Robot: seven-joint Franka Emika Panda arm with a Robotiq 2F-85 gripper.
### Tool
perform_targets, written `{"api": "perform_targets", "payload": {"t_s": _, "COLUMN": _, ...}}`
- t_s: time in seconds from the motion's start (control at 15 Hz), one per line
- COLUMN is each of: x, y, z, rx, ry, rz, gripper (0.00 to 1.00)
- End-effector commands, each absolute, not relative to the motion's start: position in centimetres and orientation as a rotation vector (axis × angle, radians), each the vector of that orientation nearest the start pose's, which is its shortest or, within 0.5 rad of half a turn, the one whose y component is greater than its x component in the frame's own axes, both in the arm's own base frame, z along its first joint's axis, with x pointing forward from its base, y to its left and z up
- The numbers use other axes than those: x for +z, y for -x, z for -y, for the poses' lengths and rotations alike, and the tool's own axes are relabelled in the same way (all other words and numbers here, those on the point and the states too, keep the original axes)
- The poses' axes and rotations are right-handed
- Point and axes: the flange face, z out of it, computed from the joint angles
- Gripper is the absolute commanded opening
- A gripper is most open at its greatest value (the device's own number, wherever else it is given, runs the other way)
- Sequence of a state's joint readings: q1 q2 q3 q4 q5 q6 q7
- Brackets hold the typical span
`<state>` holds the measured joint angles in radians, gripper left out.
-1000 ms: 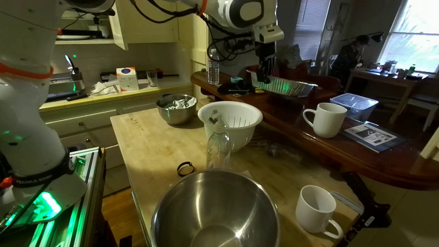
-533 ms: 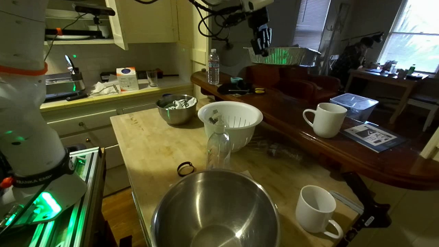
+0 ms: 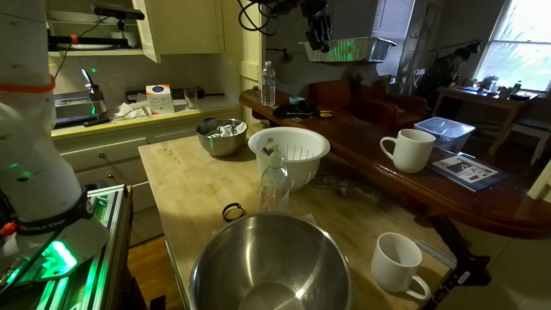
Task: Move the foil containers to the left.
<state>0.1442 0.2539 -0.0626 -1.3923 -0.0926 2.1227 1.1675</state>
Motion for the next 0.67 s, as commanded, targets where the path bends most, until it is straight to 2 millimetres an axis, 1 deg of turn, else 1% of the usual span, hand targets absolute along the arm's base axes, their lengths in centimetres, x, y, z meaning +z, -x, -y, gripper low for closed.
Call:
{"api": "perform_targets", "payload": {"t_s": 0.0, "x": 61.6, "y": -67.3, "z": -5.6, "rx": -0.655, "ry": 2.488, "rz": -1.443, "gripper": 0.04}}
{"api": "perform_targets", "payload": {"t_s": 0.07, "x": 61.7, "y": -68.1, "z": -6.5, "rx": -0.662, "ry": 2.498, "rz": -1.459, "gripper": 0.04}}
{"api": "perform_targets", "payload": {"t_s": 0.13, "x": 62.1, "y": -69.2, "z": -8.3, "rx": -0.701, "ry": 2.501, "rz": -1.434, "gripper": 0.04}}
{"api": "perform_targets", "payload": {"t_s": 0.2, "x": 62.7, "y": -69.7, "z": -9.7, "rx": -0.740, "ry": 2.509, "rz": -1.438, "gripper": 0.04}}
{"api": "perform_targets", "payload": {"t_s": 0.27, "x": 63.4, "y": -70.2, "z": -11.8, "rx": -0.788, "ry": 2.512, "rz": -1.401, "gripper": 0.04}}
{"api": "perform_targets", "payload": {"t_s": 0.4, "x": 64.4, "y": -70.4, "z": -15.6, "rx": -0.846, "ry": 2.531, "rz": -1.313, "gripper": 0.04}}
{"api": "perform_targets", "payload": {"t_s": 0.6, "x": 65.2, "y": -70.4, "z": -21.7, "rx": -0.892, "ry": 2.566, "rz": -1.134, "gripper": 0.04}}
